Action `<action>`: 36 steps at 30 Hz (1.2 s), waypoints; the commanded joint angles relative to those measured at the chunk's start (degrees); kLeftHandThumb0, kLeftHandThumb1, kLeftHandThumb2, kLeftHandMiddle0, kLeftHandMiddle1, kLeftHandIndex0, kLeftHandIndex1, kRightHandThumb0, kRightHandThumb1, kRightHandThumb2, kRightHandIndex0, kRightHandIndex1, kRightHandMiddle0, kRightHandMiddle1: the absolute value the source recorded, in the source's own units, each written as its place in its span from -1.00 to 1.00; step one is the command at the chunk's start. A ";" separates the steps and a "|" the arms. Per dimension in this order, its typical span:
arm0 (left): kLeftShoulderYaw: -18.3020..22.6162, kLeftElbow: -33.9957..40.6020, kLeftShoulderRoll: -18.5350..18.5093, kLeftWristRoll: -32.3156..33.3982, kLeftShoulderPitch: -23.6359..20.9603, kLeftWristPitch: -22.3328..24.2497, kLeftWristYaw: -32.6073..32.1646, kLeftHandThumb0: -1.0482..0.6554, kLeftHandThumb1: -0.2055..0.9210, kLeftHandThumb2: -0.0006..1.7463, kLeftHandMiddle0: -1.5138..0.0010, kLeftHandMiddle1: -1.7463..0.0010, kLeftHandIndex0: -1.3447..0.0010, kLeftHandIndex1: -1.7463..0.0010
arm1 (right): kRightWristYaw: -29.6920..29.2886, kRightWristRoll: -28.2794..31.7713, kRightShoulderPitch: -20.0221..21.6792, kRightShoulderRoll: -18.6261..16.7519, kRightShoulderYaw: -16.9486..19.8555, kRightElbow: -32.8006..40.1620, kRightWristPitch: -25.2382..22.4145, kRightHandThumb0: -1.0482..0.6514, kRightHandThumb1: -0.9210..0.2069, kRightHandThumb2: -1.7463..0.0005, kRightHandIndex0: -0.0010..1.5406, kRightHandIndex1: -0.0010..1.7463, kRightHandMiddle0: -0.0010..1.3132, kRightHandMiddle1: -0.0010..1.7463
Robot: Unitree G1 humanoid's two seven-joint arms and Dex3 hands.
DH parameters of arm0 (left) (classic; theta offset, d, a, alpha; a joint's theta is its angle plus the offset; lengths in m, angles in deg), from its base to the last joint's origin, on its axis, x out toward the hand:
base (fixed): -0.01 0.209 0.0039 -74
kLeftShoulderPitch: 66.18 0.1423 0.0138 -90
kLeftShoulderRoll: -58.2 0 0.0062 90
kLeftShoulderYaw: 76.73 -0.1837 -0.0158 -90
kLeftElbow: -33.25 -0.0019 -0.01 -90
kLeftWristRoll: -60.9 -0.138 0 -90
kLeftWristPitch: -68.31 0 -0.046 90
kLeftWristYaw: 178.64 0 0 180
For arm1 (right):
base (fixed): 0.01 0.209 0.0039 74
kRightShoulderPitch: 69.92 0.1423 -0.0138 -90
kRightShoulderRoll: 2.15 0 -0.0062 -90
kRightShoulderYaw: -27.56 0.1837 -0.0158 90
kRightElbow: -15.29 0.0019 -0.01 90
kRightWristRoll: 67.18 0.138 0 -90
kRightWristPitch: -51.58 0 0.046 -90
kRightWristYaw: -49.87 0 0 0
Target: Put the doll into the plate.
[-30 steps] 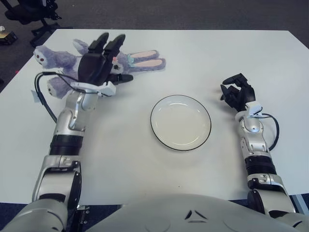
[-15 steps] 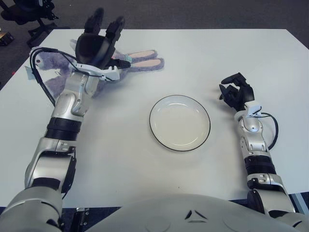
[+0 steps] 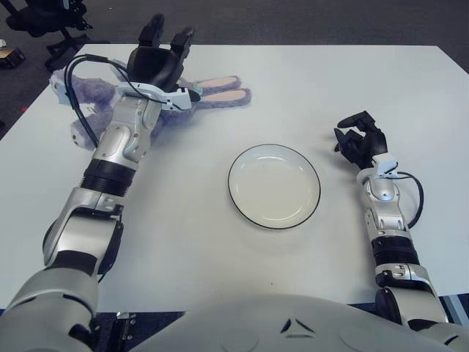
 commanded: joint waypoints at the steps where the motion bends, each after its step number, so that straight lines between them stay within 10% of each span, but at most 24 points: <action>1: -1.35 -1.85 -1.32 -0.08 -1.78 -0.34 0.53 -0.59 0.70 -1.00 1.00 1.00 0.72 0.99 | -0.18 -0.54 -2.85 -1.21 -0.46 -2.99 -1.37 -0.18 -1.00 0.63 0.05 0.75 -0.38 0.75; 5: -1.84 -2.22 -1.53 0.30 -2.06 -0.30 0.25 -0.58 0.70 -1.00 1.00 1.00 0.72 0.99 | -0.22 -0.53 -2.83 -1.19 -0.49 -3.04 -1.32 -0.18 -1.00 0.63 0.05 0.75 -0.38 0.75; 13: -4.47 -14.20 -1.65 7.46 -13.26 -4.80 21.69 -0.66 0.73 -0.99 1.00 1.00 0.72 0.99 | -0.40 -0.47 -2.62 -1.30 -0.55 -3.09 -1.39 -0.18 -1.00 0.63 0.04 0.74 -0.38 0.75; 36: -8.69 -22.52 -2.80 10.29 -17.84 -9.45 27.57 -0.76 0.81 -0.99 1.00 1.00 0.74 1.00 | -0.33 -0.26 -2.85 -1.31 -0.41 -2.29 -1.88 -0.18 -1.00 0.64 0.04 0.72 -0.37 0.75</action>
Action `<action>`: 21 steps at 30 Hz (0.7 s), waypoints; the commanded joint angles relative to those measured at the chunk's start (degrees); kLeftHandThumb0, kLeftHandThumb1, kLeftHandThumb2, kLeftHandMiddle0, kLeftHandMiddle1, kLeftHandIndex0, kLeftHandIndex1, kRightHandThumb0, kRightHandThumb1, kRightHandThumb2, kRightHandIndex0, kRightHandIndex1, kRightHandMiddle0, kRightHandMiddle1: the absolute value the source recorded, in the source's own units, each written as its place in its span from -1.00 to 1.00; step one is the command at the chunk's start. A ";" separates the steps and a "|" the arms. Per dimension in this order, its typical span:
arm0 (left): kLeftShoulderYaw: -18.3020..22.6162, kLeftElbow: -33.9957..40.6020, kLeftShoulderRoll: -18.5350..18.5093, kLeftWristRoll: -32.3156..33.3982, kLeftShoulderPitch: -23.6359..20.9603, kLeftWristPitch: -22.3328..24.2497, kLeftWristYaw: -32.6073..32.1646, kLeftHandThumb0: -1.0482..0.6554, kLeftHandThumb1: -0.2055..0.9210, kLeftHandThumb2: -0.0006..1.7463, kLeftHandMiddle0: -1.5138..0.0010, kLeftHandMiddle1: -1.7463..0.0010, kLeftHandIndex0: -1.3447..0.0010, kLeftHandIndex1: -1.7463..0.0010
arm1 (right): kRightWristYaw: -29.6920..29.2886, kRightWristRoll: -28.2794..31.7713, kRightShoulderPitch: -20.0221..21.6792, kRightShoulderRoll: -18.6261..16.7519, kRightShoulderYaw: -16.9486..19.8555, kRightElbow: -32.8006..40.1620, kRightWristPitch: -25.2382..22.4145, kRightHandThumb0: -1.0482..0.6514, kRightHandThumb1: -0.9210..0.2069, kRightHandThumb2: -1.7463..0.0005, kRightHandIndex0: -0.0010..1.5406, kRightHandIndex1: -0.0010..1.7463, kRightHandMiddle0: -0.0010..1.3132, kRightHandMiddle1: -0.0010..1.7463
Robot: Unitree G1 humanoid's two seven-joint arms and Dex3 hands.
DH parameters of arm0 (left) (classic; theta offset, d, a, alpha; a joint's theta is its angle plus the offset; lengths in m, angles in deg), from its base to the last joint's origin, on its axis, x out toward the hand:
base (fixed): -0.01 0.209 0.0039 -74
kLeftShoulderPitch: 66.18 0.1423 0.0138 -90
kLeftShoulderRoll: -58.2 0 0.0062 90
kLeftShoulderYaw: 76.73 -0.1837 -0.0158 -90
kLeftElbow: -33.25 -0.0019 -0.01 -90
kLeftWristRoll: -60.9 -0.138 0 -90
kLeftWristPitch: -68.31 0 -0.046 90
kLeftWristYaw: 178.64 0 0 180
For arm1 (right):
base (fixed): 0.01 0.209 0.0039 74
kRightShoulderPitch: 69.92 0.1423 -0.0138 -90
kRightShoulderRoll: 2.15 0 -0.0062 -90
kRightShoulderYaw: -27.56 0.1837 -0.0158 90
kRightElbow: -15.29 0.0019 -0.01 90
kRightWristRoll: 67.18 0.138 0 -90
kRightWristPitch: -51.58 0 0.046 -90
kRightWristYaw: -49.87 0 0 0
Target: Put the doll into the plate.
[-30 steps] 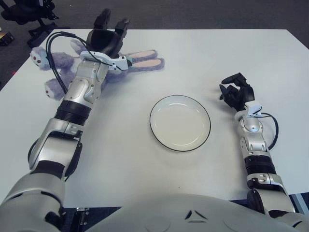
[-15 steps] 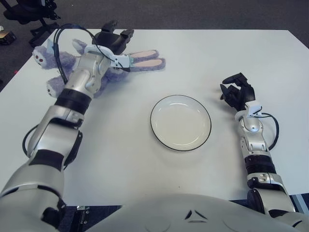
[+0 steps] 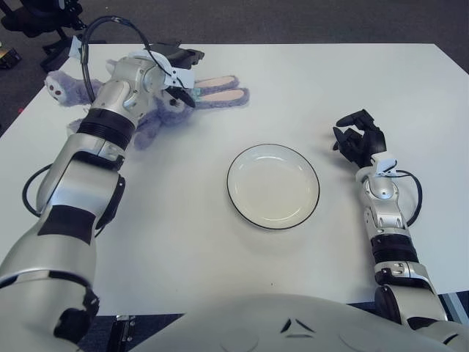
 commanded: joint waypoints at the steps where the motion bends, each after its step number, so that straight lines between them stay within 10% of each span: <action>1: -0.97 -2.01 -0.68 0.34 -2.22 -0.37 1.23 -0.76 0.81 -0.99 1.00 1.00 0.74 1.00 | 0.15 -0.20 -2.86 -1.18 -0.37 -2.21 -1.83 -0.18 -1.00 0.64 0.04 0.72 -0.37 0.75; 21: -4.01 -11.36 -0.01 0.48 -2.92 -0.16 0.37 -0.70 0.77 -1.00 1.00 1.00 0.79 1.00 | 0.35 0.08 -3.11 -1.16 -0.18 -1.52 -2.08 -0.18 -1.00 0.63 0.03 0.73 -0.38 0.75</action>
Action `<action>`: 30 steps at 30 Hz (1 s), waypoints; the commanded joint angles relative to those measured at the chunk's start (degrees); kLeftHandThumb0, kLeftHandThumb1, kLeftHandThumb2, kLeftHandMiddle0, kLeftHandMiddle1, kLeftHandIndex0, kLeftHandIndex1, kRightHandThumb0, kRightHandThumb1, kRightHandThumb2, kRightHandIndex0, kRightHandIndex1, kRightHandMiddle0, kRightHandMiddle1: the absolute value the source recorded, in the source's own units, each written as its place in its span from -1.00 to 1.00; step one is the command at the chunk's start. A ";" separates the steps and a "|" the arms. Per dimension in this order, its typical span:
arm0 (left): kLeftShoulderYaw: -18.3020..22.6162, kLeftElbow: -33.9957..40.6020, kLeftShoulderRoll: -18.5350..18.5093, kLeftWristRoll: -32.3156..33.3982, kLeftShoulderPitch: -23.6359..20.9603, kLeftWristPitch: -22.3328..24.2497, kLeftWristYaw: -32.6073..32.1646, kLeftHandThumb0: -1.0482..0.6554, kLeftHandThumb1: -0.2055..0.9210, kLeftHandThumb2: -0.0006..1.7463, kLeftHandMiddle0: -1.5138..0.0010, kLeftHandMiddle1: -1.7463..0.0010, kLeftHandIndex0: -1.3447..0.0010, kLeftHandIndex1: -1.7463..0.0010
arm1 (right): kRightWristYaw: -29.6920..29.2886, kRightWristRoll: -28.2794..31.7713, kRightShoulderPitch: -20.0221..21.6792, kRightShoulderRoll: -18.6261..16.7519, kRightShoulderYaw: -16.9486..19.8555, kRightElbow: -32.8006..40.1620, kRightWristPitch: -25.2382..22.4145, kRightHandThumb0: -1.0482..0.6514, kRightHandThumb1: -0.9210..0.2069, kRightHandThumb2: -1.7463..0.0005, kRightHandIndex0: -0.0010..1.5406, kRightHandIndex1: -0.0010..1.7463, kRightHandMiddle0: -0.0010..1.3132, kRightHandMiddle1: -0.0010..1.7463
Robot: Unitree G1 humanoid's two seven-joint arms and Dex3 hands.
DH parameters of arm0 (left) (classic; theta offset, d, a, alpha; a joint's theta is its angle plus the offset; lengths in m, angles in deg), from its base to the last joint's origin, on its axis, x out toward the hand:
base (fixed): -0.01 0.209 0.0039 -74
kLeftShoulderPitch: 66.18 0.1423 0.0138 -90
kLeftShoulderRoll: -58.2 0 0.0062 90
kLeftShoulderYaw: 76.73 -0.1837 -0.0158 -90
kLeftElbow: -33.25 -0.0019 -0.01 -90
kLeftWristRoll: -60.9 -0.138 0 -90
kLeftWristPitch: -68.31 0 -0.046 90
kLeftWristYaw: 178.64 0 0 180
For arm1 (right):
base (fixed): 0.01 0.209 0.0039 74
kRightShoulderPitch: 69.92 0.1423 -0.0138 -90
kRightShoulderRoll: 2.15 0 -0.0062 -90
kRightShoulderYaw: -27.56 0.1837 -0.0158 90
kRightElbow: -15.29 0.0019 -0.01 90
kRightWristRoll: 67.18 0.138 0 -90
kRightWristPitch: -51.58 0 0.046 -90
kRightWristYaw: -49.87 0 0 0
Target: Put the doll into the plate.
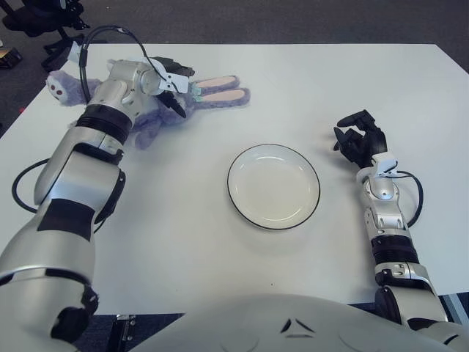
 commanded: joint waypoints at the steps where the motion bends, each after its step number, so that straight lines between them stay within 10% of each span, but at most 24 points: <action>1: -0.75 -1.45 -0.26 0.02 0.11 -0.46 -1.74 -0.70 0.77 -1.00 1.00 1.00 0.79 1.00 | 0.24 0.02 -2.88 -1.20 -0.26 -2.18 -1.93 -0.18 -1.00 0.63 0.03 0.73 -0.38 0.75; 30: -5.20 -9.33 1.82 -1.22 3.47 0.13 -15.15 -0.69 0.77 -1.00 1.00 1.00 0.79 1.00 | 0.01 -0.21 -2.25 -0.99 -0.17 -2.58 -2.29 -0.18 -1.00 0.63 0.03 0.75 -0.38 0.75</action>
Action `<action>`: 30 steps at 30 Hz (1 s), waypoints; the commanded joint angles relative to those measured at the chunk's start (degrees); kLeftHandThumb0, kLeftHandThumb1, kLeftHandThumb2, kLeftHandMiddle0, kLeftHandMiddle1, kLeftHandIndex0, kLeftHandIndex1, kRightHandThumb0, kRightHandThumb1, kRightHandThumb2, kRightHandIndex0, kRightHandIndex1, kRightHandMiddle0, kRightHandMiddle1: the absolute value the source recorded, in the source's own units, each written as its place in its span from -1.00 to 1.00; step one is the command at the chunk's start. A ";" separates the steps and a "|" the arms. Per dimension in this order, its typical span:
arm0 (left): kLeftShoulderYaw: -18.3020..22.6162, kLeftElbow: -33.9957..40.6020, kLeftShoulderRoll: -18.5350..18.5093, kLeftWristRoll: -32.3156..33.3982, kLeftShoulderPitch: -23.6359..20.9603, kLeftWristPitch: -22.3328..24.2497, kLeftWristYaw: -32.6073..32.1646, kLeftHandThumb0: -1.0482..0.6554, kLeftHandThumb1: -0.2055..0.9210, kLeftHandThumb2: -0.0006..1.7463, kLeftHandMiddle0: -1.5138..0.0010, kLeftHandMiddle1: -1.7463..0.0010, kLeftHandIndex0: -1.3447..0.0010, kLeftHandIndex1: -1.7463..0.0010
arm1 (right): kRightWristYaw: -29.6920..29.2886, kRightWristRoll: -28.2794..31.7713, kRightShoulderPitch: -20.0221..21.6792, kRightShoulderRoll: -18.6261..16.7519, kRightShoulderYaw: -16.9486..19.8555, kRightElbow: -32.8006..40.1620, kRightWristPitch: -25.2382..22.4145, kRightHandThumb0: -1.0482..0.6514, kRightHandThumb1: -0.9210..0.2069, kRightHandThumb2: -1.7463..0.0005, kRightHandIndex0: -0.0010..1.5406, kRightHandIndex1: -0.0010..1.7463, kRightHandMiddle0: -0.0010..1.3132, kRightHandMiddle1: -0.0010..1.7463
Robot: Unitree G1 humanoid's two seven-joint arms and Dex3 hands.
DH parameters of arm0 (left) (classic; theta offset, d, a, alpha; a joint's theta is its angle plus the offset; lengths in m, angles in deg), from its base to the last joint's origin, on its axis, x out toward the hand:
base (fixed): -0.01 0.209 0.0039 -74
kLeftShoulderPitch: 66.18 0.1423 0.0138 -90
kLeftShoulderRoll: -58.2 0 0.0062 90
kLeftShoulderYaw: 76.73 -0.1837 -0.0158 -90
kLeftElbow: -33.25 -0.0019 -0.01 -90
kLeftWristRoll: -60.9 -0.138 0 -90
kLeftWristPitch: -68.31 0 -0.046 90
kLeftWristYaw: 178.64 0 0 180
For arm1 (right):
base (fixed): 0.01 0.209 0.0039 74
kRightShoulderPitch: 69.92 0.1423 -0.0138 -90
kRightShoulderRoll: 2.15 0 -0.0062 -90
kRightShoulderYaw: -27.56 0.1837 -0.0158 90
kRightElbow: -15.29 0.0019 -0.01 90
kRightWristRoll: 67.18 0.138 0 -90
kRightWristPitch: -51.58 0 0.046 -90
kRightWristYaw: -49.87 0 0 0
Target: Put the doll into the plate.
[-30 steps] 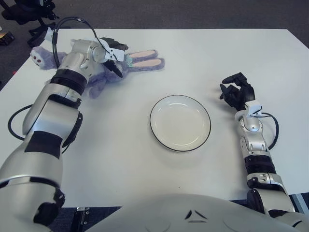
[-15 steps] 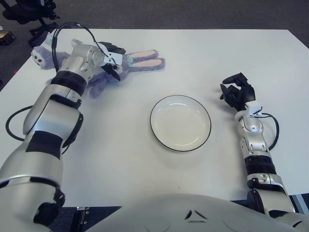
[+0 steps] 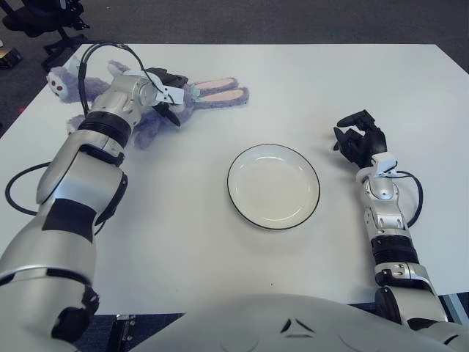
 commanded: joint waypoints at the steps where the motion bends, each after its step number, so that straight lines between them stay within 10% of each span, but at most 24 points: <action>1: -1.10 -1.57 0.70 -0.73 2.36 0.98 -2.17 -0.69 0.77 -1.00 1.00 1.00 0.79 1.00 | 0.03 -0.22 -2.46 -0.95 -0.18 -2.55 -1.84 -0.18 -1.00 0.63 0.03 0.76 -0.38 0.75; 30: 1.85 -3.77 3.25 4.16 9.36 -0.18 -20.46 -0.35 0.62 -1.00 0.92 0.98 0.59 0.94 | -0.91 -0.37 -2.33 -1.21 -0.31 -1.28 -2.66 -0.19 -1.00 0.65 0.04 0.77 -0.36 0.73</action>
